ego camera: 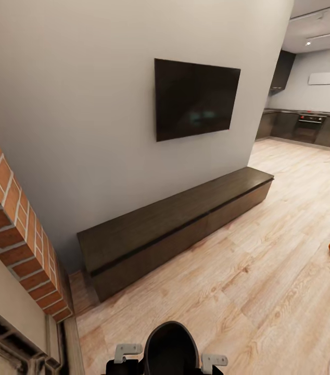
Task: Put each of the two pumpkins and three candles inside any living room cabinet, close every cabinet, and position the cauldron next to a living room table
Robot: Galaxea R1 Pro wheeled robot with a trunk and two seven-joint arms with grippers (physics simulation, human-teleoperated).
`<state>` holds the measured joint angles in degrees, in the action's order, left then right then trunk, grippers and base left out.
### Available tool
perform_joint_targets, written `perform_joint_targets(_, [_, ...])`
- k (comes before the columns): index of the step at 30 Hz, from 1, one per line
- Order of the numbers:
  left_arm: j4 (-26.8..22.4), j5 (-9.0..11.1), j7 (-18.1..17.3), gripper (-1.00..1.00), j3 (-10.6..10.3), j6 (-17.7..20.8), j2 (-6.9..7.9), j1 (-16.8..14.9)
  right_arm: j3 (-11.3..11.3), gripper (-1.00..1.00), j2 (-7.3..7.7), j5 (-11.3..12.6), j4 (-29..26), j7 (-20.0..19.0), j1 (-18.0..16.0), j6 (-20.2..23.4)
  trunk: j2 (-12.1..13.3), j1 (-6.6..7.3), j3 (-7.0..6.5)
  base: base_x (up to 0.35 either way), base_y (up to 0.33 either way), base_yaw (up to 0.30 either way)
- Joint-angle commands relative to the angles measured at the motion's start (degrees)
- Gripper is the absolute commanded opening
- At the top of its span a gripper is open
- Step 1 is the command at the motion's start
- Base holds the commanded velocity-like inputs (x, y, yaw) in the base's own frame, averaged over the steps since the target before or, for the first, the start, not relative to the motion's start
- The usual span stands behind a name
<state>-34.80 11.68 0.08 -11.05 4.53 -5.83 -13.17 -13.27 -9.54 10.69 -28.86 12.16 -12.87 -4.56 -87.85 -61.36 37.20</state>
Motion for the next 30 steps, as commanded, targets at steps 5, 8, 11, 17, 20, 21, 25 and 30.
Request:
perform_joint_targets(5, [-0.09, 0.58, 0.01, 1.00, -0.12, 0.30, 0.03, -0.01, -0.44, 1.00, 0.05, 0.61, 0.04, 0.41, -0.05, -0.27, -2.05, -1.10, 0.95, 0.000, 0.000, 0.000])
perform_joint_targets(8, [-0.09, 0.56, 0.01, 1.00, -0.12, 0.30, 0.03, -0.01, -0.44, 1.00, 0.05, 0.58, 0.04, 0.41, -0.05, -0.27, -3.25, -1.76, 1.49, 0.000, 0.000, 0.000])
perform_joint_targets(11, [-0.06, 0.57, 0.01, 1.00, -0.12, 0.30, 0.03, -0.01, -0.44, 1.00, 0.05, 0.58, 0.04, 0.41, -0.05, -0.27, -4.45, -2.42, 2.03, 0.000, 0.000, 0.000])
perform_joint_targets(17, [0.85, 0.32, 0.01, 1.00, -0.18, 0.30, 0.03, -0.01, -0.44, 1.00, 0.05, 0.58, 0.07, 0.41, -0.05, -0.27, -6.86, -3.74, 3.11, 0.000, 0.000, 0.000])
perform_joint_targets(20, [0.94, 0.28, 0.01, 1.00, -0.20, 0.30, 0.03, -0.01, -0.44, 1.00, 0.05, 0.59, 0.11, 0.41, -0.05, -0.27, -8.06, -4.40, 3.65, 0.000, 0.000, 0.000])
perform_joint_targets(21, [0.95, 0.28, 0.01, 1.00, -0.20, 0.30, 0.03, -0.01, -0.44, 1.00, 0.05, 0.61, 0.11, 0.41, -0.05, -0.27, -8.46, -4.61, 3.83, 0.000, 0.000, 0.000])
perform_joint_targets(25, [0.97, 0.27, 0.01, 1.00, -0.20, 0.30, 0.03, -0.01, -0.44, 1.00, 0.05, 0.64, 0.30, 0.41, -0.05, -0.27, -10.07, -5.49, 4.54, 0.000, 0.000, 0.000])
perform_joint_targets(30, [0.96, 0.34, 0.01, 1.00, -0.20, 0.30, 0.08, -0.02, -0.32, 1.00, 0.05, 0.87, 0.49, 0.43, -0.05, -0.24, -12.07, -6.59, 5.44, 0.000, 0.000, 0.000])
